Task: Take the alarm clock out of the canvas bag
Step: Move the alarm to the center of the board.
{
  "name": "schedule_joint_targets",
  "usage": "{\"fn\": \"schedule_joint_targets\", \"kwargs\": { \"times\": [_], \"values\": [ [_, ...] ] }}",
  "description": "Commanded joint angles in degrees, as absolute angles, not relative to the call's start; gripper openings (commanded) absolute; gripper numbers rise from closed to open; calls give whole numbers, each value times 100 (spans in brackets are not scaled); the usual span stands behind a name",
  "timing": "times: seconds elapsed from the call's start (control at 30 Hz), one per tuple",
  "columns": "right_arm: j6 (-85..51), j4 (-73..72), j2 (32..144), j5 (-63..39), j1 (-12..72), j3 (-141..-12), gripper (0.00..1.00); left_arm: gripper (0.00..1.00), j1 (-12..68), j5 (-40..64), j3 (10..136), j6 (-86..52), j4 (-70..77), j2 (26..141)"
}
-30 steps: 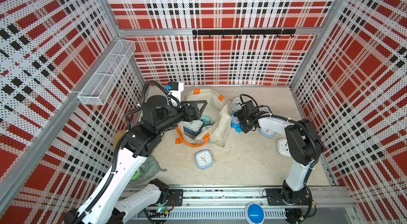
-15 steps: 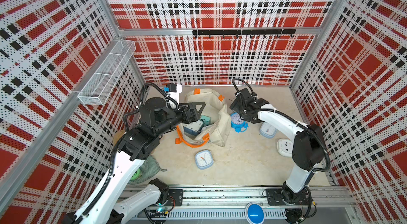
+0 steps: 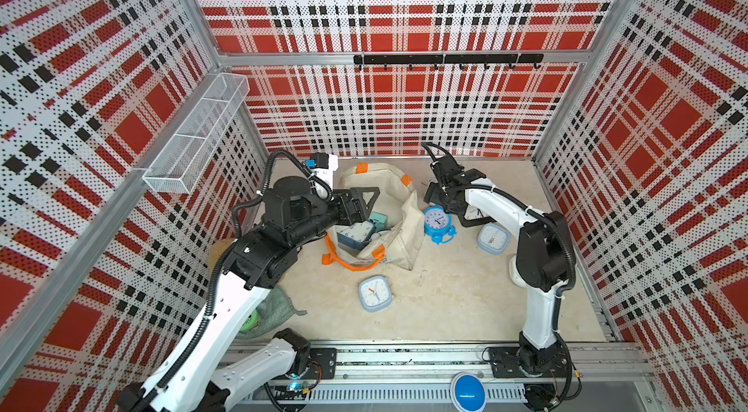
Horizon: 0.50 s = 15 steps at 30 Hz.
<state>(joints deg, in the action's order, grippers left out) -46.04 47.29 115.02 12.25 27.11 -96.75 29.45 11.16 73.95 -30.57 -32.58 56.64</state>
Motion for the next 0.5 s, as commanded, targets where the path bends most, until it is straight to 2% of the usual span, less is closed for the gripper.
{"fn": "schedule_joint_targets", "kwargs": {
  "times": [0.0, 0.47],
  "values": [
    [-4462, 4912, 11673, 1253, 2730, -9918, 94, 88, 2927, 1134, 7436, -3005, -3178, 5693],
    [-4686, 4873, 12442, 1176, 2742, -10321, 95, 88, 2760, 1323, 7322, -3002, -3139, 5626]
  ]
}}
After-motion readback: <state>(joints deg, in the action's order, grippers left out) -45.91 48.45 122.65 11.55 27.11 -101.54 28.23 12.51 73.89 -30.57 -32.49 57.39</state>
